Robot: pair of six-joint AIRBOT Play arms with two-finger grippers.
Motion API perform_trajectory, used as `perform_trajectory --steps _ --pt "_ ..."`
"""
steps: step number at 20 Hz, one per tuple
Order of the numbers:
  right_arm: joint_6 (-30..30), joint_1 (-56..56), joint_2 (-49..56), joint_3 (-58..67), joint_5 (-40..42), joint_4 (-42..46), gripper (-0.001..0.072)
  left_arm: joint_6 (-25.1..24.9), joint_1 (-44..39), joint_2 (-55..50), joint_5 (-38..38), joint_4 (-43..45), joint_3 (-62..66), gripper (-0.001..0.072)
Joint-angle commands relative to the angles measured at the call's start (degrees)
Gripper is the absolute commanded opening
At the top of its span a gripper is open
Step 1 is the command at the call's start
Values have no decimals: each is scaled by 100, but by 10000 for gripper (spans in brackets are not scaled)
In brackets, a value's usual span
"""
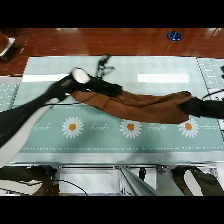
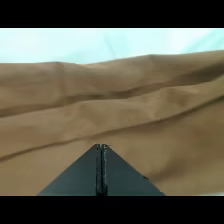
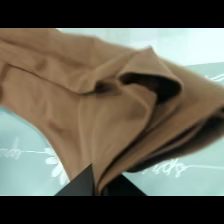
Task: Fold the shirts.
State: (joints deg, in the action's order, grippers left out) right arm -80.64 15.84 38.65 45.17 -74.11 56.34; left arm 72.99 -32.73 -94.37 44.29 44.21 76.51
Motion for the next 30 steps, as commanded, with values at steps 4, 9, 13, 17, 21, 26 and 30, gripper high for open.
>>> perform_trajectory --steps 4,9,13,17,21,26,30 --pt "-282 4 -1029 -190 -494 -267 27 1196 -1438 -1672 625 240 1591 16" --pt "-273 4 -1023 -190 -365 -391 27 1193 -1858 -1989 1056 -79 2127 16" --pt "-254 0 -879 -70 -304 -686 27 1040 -682 -1554 1690 -42 2594 16" --pt "227 -118 2 402 -72 -1692 27 1019 1049 -476 2822 1067 2391 16" --pt "299 -1908 1578 1491 1008 -1628 27 903 2573 1423 2752 1928 955 17" --pt "181 -3659 4538 3654 1635 -1530 27 850 3641 4063 1700 1928 -1845 17" --pt "-140 -4142 6415 5296 1582 -1534 27 855 3703 5243 1419 1928 -3434 17"
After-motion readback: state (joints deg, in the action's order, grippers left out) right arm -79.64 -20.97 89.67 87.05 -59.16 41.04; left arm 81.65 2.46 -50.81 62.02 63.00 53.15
